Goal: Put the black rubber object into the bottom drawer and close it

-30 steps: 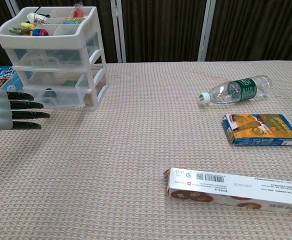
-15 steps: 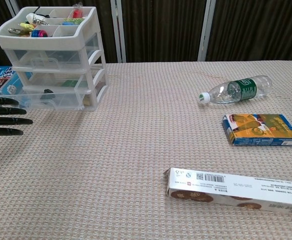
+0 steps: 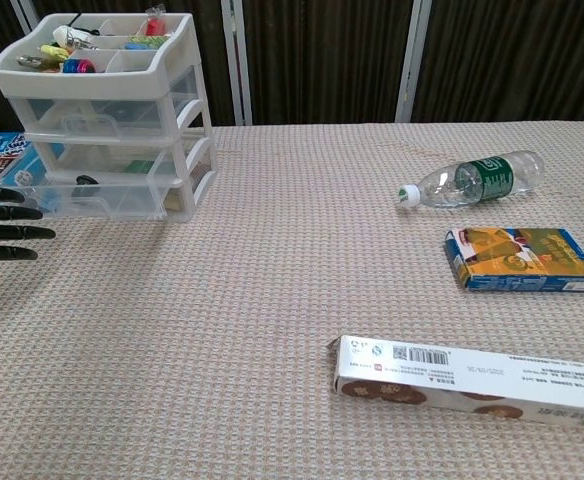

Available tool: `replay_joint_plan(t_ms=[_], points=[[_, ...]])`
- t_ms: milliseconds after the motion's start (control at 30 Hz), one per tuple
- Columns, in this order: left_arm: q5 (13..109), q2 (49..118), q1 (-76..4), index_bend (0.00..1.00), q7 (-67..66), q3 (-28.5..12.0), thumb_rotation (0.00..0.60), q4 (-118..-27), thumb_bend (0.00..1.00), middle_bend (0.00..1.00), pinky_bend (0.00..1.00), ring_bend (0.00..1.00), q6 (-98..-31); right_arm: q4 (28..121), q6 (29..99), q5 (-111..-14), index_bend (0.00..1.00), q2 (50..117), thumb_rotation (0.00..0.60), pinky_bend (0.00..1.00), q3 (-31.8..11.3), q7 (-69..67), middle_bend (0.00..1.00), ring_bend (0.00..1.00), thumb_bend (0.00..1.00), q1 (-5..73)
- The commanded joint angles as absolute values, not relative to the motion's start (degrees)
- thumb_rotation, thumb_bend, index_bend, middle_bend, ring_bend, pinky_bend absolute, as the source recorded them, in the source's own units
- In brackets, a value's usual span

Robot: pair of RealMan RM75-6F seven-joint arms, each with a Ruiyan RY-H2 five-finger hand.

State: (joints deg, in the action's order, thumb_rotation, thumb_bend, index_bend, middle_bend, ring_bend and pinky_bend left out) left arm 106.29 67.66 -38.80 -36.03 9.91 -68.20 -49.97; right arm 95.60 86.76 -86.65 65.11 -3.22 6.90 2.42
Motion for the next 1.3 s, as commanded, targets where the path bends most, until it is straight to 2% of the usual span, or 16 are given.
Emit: replay_joint_plan(t_ms=[33,300,933,1300], points=[[104.3,68.9,-39.1,0.11,-35.9,8.5,0.600,-67.2,1.00,0.00,0.08,0.00,-49.0,95.6,86.8,-86.7,0.05,65.1,0.600,0.00,-3.2,6.9,0.00,0.00,0.02,2.4],[101.3,71.1,-40.2,0.11,-37.4,5.6,0.600,-66.5,1.00,0.00,0.08,0.00,-47.6,95.6,86.8,-86.6,0.05,65.1,0.600,0.00,-3.3,6.9,0.00,0.00,0.02,2.4],[95.0,75.5,-41.2,0.10,-40.8,1.7,0.600,-66.7,1.00,0.00,0.09,0.00,-45.2,95.7,86.7,-86.6,0.05,64.9,0.600,0.00,-3.2,6.7,0.00,0.00,0.02,2.4],[90.1,78.4,-42.6,0.10,-41.3,-0.8,0.600,-63.5,1.00,0.00,0.09,0.00,-42.8,95.7,86.8,-86.6,0.05,64.8,0.600,0.00,-3.1,6.6,0.00,0.00,0.02,2.3]])
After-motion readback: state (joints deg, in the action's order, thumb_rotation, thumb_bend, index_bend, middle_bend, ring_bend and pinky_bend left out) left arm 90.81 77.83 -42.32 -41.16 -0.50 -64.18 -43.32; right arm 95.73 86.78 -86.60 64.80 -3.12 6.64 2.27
